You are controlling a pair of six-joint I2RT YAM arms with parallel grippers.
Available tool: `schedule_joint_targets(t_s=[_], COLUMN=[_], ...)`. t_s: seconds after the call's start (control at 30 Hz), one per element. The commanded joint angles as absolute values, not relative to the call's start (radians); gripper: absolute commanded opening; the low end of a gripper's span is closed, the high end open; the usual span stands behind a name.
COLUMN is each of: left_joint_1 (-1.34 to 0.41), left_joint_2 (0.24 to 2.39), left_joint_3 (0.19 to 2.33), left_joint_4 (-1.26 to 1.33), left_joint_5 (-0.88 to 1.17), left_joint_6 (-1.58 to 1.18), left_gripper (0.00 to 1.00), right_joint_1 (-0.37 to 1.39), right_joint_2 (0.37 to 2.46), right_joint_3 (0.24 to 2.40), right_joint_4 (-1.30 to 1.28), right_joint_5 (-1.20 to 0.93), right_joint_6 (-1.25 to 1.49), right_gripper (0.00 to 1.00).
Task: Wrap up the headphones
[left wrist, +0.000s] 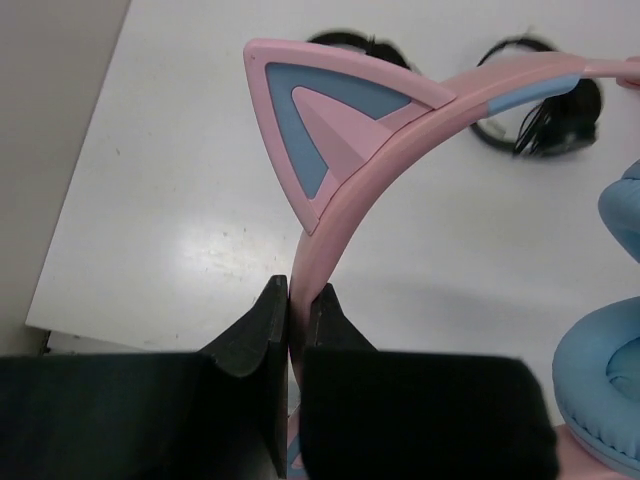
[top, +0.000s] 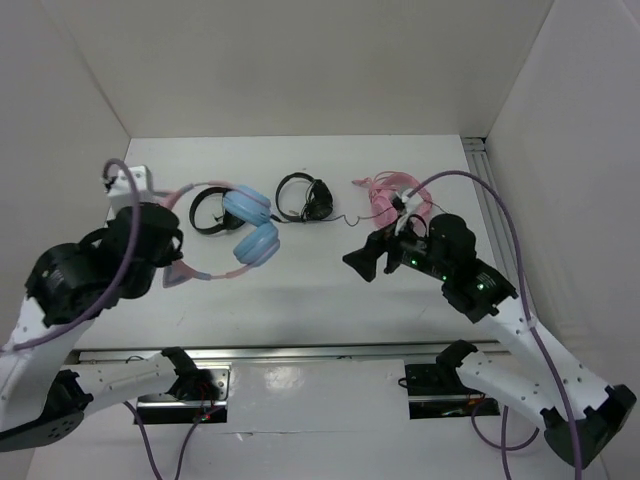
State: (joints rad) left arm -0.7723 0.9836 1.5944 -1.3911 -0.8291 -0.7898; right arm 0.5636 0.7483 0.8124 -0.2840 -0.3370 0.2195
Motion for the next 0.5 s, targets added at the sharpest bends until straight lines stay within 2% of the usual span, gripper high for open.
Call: schedule_joint_targets(t_s=[0.0, 0.1, 0.23, 0.43, 0.47], left_joint_1=[-0.742, -0.742, -0.733, -0.721, -0.721], left_joint_2=[0.976, 1.026, 1.057, 1.066, 1.066], left_joint_3=[1.753, 1.841, 1.876, 1.922, 1.931], left_joint_4=[-1.359, -1.359, -1.359, -1.359, -1.359], left_joint_5=[-0.884, -0.865, -0.835, -0.824, -0.824], left_joint_6=[-0.712, -0.663, -0.653, -0.644, -0.644], left_gripper=[0.00, 0.00, 0.00, 0.00, 0.00], right_joint_1=[0.624, 0.707, 0.816, 0.847, 0.847], right_joint_2=[0.830, 0.910, 0.905, 0.894, 0.919], right_joint_3=[0.931, 0.956, 0.905, 0.834, 0.834], right_joint_4=[-0.227, -0.170, -0.019, 0.110, 0.110], right_joint_5=[-0.221, -0.091, 0.030, 0.084, 0.084], right_joint_6=[0.092, 0.029, -0.037, -0.097, -0.097], right_gripper=[1.00, 1.00, 1.00, 1.00, 0.95])
